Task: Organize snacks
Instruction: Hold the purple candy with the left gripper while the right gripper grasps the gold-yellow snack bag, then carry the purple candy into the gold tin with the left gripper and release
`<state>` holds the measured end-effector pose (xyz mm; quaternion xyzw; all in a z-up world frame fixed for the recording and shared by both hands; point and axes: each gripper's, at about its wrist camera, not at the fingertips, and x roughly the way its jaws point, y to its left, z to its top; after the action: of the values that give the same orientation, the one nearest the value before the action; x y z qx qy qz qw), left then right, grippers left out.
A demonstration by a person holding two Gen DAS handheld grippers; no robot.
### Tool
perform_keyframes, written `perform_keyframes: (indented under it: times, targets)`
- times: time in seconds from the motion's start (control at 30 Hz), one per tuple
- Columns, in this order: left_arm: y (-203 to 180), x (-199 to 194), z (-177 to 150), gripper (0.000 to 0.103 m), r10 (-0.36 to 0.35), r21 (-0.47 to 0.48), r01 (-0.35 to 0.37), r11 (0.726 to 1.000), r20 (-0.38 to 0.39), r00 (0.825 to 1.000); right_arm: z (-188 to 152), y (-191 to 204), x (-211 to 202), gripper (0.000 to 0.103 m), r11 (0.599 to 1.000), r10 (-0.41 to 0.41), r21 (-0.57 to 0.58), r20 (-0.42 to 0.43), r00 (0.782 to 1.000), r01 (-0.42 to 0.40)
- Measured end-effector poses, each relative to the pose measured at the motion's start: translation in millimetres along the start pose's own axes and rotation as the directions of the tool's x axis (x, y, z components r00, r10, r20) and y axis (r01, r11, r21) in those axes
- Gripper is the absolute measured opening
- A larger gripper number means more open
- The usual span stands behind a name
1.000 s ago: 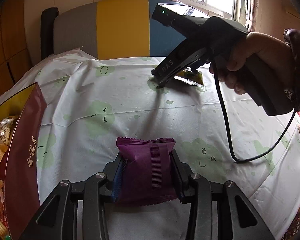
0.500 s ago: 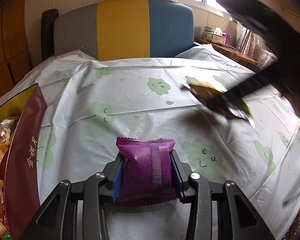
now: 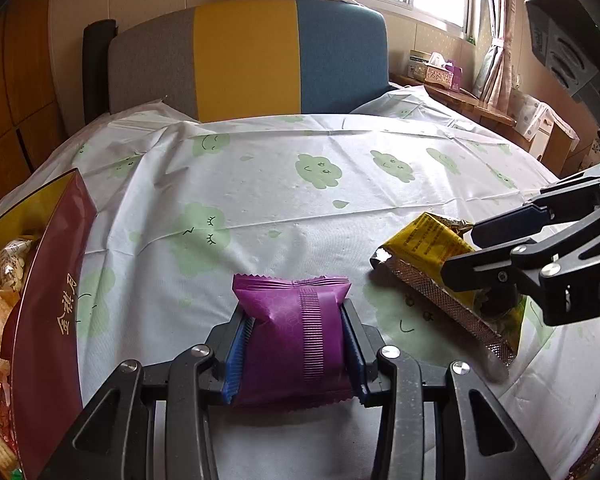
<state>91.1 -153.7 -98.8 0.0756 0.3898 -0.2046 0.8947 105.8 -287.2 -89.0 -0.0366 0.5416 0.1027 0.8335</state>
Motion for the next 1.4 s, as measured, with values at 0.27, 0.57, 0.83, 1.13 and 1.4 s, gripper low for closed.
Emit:
perform_keyframes:
  times: [0.27,0.57,0.83,1.13,1.4]
  targets:
    - [-1.9,-0.3,-0.6,0.043,0.014,0.01,-0.014,1.0,-0.001,1.0,-3.0,11.6,9.5,0.057,0.996,-0.045,-0.072,-0.024,0.999,0.043]
    - [-3.1,-0.7,0.1,0.043,0.02,0.012,-0.02,1.0,-0.013,1.0,-7.0,20.3,20.1,0.037,0.983,-0.126,-0.141,-0.029,0.992,0.121]
    - [6.9,-21.9,10.5,0.041,-0.016,-0.036,0.014,0.999,-0.038,0.999,-6.7,22.7,23.9,0.037,0.977,-0.144,-0.165,-0.026,0.989,0.138]
    - [99.8,-83.7,37.8,0.041,-0.017,-0.268,0.019,0.963,0.011,1.0,-7.8,20.8,24.0,0.038,0.982,-0.135,-0.136,-0.033,0.99,0.13]
    - [225.4,-118.1,27.5,0.041,0.113,-0.473,-0.111,0.874,-0.023,0.993,-7.6,18.4,25.4,0.038,0.984,-0.132,-0.127,-0.031,0.991,0.127]
